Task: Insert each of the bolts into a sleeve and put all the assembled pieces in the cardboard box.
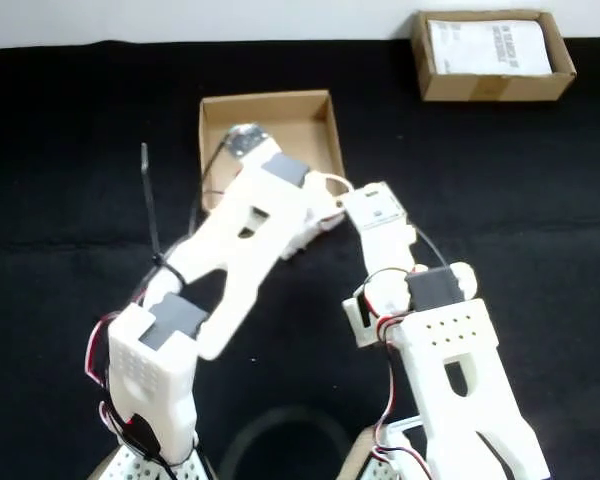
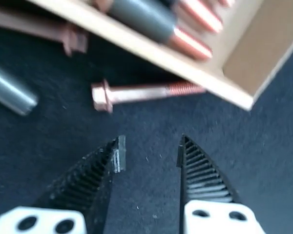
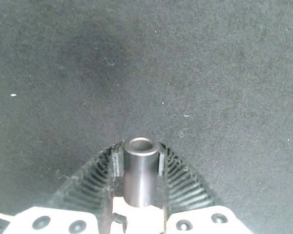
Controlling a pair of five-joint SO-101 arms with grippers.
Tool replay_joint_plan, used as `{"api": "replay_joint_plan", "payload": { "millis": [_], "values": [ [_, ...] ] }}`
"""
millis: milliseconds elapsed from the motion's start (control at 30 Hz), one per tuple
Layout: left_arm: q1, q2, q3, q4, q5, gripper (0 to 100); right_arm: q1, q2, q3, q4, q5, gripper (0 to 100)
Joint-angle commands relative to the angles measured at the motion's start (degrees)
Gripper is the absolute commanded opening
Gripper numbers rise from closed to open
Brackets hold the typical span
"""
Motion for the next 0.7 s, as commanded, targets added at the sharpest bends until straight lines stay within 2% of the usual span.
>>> {"api": "replay_joint_plan", "payload": {
  "millis": [0, 167, 267, 467, 567, 667],
  "values": [
    [1.1, -2.0, -2.2, 0.1, 0.4, 19, 0.3, -1.6, -0.6, -0.1, -0.2, 0.6],
    [0.1, 3.6, -2.5, -3.2, 0.4, 19, 0.3, -1.5, -0.7, -0.1, -0.2, 0.6],
    [-1.4, 6.6, -2.6, -5.5, 3.3, 19, 0.3, -1.5, -0.3, -0.1, 0.1, 0.6],
    [-4.4, 10.2, -2.6, -10.2, 4.2, 18, 0.3, -1.5, -0.2, 0.0, 3.4, 0.6],
    [-4.2, 10.2, -2.6, -10.5, 8.1, 18, 0.3, -1.5, -0.2, 0.0, 3.4, 0.6],
    [-4.3, 10.1, -2.7, -10.5, 9.0, 18, 0.3, -1.5, -0.1, 0.0, 3.4, 0.6]
  ]
}}
